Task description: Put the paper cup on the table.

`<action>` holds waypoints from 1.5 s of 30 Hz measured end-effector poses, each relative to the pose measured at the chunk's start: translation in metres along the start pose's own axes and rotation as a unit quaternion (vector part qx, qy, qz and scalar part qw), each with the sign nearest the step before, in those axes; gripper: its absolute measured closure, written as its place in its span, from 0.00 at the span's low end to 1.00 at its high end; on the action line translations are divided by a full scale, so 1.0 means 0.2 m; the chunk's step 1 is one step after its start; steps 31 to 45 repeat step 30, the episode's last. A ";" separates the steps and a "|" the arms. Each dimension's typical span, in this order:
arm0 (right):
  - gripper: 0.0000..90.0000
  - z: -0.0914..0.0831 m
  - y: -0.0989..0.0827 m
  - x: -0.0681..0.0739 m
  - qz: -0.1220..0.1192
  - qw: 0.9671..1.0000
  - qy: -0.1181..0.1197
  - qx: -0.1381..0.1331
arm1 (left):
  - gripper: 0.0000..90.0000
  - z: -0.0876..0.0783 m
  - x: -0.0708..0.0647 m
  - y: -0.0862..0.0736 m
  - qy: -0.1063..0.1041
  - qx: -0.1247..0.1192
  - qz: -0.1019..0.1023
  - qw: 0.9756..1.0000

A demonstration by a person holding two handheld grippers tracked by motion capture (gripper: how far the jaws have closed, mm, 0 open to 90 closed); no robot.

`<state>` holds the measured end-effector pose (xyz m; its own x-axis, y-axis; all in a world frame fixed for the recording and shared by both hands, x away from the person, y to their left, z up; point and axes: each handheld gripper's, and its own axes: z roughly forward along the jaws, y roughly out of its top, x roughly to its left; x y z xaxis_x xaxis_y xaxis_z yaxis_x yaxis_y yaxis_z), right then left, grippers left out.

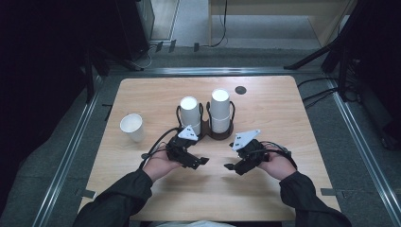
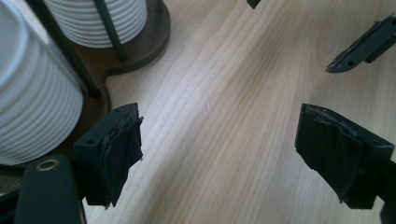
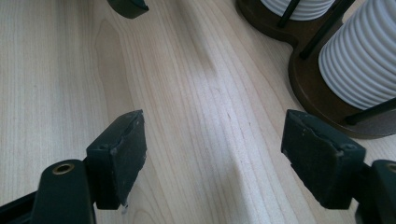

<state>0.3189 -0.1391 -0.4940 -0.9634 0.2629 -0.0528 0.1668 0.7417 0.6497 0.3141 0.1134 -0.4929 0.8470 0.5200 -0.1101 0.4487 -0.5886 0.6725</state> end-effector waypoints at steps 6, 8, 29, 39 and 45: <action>0.26 0.00 0.00 0.01 -0.002 1.000 0.002 0.000 | 0.16 0.01 0.00 0.00 -0.005 0.001 0.003 1.000; 0.26 0.00 -0.01 0.01 -0.001 1.000 0.001 0.000 | 0.16 0.02 -0.01 0.00 -0.006 0.001 0.003 1.000; 0.25 0.01 -0.01 0.01 -0.004 1.000 0.008 0.005 | 0.16 0.04 0.00 -0.01 -0.008 0.030 0.015 0.999; 0.25 0.01 -0.01 0.01 -0.004 1.000 0.008 0.008 | 0.16 0.05 0.00 -0.01 -0.007 0.030 0.013 0.999; 0.25 0.01 -0.01 0.01 -0.004 1.000 0.008 0.008 | 0.16 0.05 0.00 -0.01 -0.007 0.030 0.013 0.999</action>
